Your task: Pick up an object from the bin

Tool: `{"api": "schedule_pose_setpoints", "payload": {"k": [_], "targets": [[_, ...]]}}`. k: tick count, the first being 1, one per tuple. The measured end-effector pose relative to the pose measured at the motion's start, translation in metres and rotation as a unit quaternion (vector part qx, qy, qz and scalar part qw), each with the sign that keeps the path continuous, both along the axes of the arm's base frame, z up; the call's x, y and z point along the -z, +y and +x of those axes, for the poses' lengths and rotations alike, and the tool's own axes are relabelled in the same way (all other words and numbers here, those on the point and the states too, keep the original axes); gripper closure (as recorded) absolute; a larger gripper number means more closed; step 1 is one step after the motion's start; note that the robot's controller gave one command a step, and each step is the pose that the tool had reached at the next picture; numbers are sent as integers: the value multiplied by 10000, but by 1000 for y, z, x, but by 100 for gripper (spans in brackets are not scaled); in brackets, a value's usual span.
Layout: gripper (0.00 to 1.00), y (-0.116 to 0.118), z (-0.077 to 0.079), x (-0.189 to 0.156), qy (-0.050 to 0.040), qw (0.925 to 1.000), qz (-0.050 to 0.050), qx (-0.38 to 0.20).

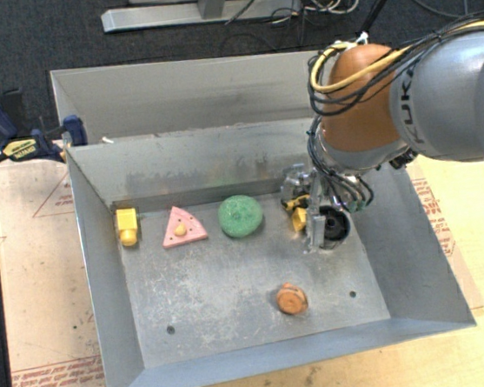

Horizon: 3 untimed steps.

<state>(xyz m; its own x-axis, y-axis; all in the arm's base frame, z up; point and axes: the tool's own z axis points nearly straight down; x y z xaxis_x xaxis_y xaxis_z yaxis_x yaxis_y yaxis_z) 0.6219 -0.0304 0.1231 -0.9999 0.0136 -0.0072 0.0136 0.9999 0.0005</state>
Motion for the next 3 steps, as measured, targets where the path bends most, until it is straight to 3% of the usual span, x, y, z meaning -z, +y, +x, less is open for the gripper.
{"api": "schedule_pose_setpoints", "payload": {"k": [1, 2, 3], "targets": [[0, 8, 4, 38, -14, 9996, 10, 298], [0, 9, -19, 55, 47, 9990, 8, 456], [0, 51, 11, 53, 16, 9937, 4, 1118]]}}
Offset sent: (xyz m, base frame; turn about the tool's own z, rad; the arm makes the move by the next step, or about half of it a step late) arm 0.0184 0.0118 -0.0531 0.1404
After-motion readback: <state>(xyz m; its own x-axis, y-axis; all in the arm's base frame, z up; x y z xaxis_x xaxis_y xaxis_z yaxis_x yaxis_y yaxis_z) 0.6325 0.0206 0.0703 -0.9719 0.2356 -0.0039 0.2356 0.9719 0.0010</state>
